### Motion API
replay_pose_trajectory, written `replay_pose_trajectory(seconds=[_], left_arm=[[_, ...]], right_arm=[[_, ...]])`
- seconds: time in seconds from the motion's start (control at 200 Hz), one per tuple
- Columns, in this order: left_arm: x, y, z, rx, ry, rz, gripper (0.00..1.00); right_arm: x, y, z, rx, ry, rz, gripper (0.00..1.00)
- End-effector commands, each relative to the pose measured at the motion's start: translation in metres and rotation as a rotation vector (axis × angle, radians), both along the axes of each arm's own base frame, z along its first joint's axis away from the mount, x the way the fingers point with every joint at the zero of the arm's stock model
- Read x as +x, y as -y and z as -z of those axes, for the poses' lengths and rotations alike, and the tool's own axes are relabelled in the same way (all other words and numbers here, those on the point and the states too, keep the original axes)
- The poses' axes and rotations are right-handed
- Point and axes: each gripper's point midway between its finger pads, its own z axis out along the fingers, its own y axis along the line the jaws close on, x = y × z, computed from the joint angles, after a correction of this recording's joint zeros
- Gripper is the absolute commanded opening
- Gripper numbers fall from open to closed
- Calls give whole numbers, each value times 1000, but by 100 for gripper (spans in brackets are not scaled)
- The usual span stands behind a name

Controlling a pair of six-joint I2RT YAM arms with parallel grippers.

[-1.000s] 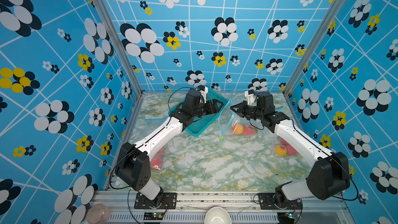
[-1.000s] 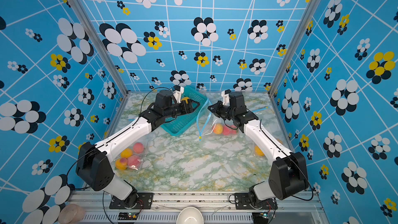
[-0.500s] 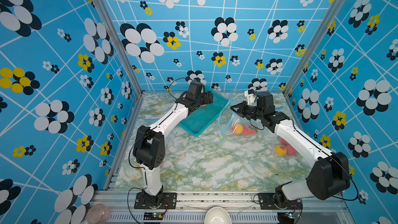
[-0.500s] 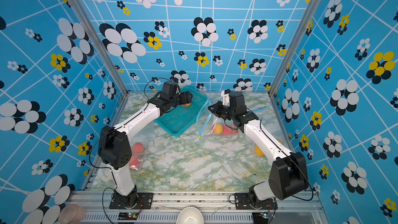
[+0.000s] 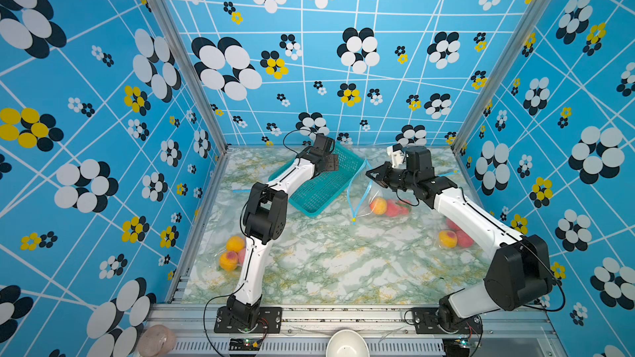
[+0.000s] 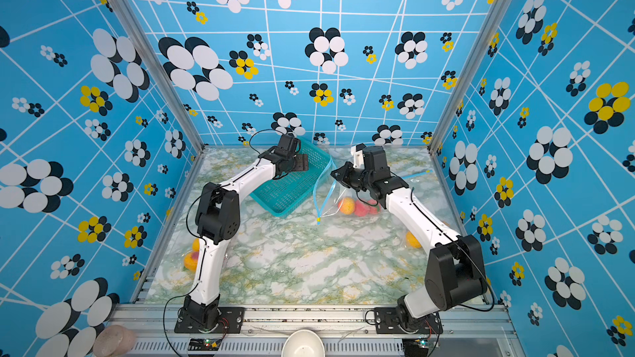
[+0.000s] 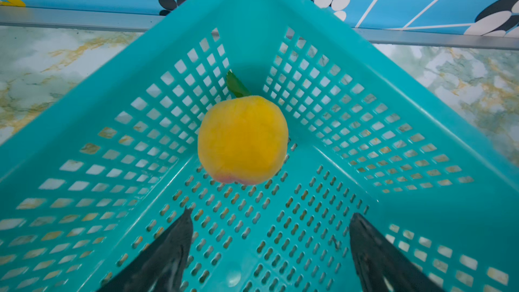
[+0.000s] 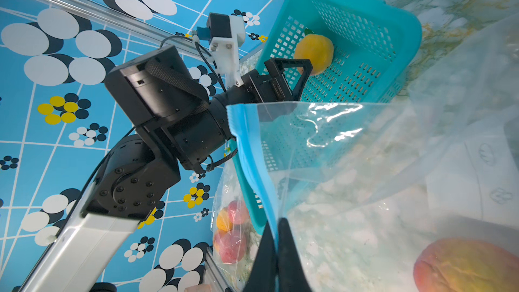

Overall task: Place the peach in a zip-top bag and seal the zipper
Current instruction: Pick up the peach from the basket.

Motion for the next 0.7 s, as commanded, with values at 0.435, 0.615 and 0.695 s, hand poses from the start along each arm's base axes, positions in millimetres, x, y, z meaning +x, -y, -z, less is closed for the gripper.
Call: replay_pose_trajectory(seconds=[0.435, 0.615, 0.695], left_arm=[[46, -16, 46, -53, -86, -58, 88], [46, -16, 56, -77, -123, -61, 81], [44, -14, 59, -85, -135, -56, 77]], right_arm=[[11, -6, 3, 1, 10, -37, 0], [13, -9, 5, 16, 3, -42, 0], [12, -9, 5, 20, 3, -41, 0]])
